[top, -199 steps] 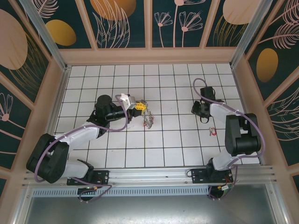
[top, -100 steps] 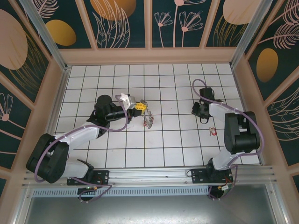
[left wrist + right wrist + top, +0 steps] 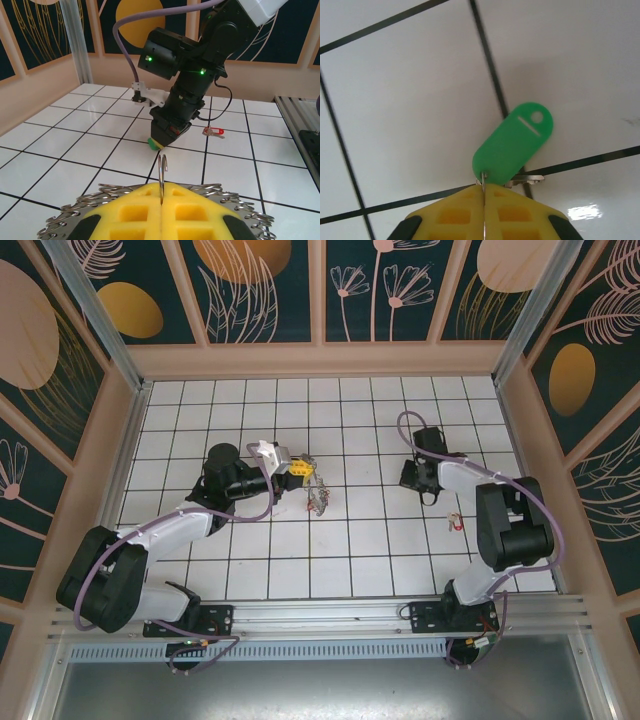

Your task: Put the keys on the keyring

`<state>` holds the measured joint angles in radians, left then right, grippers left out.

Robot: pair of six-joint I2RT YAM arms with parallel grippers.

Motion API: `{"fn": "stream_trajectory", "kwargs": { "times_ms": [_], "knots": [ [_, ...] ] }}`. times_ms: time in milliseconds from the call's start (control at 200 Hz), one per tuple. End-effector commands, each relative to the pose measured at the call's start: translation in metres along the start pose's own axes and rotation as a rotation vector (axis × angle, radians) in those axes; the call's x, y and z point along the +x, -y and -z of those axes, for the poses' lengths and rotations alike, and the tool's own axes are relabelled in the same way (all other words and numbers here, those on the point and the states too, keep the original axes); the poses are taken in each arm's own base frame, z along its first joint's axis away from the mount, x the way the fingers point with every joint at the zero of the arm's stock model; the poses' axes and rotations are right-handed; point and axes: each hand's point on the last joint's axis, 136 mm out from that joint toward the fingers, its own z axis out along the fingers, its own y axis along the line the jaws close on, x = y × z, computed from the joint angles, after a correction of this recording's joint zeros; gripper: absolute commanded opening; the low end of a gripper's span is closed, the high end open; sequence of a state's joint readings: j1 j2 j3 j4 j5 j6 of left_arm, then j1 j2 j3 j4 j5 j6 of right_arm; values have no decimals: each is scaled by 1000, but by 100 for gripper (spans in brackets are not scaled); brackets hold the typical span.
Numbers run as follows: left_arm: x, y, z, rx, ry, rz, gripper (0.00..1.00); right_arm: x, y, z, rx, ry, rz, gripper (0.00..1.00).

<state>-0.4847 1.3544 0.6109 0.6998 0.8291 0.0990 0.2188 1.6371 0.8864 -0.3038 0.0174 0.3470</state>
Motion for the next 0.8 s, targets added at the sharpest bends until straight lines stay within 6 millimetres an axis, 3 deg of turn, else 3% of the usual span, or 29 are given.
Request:
{"fn": "stream_trajectory", "kwargs": {
  "times_ms": [0, 110, 305, 475, 596, 796],
  "knots": [
    [-20, 5, 1, 14, 51, -51, 0, 7, -32, 11, -70, -29, 117, 6],
    [-18, 5, 2, 10, 48, -49, 0, 25, -54, 13, -137, -78, 173, 7],
    [-19, 5, 3, 3, 51, -50, 0, 48, -69, 15, -190, -129, 222, 7],
    [-19, 5, 3, 1, 52, -51, 0, 46, -72, 19, -201, -127, 237, 10],
    [-19, 5, 3, 3, 52, -51, 0, 43, -75, 24, -213, -119, 242, 24],
    [-18, 5, 3, 3, 48, -49, 0, 23, -76, 45, -200, -40, 215, 34]
  ]
}}
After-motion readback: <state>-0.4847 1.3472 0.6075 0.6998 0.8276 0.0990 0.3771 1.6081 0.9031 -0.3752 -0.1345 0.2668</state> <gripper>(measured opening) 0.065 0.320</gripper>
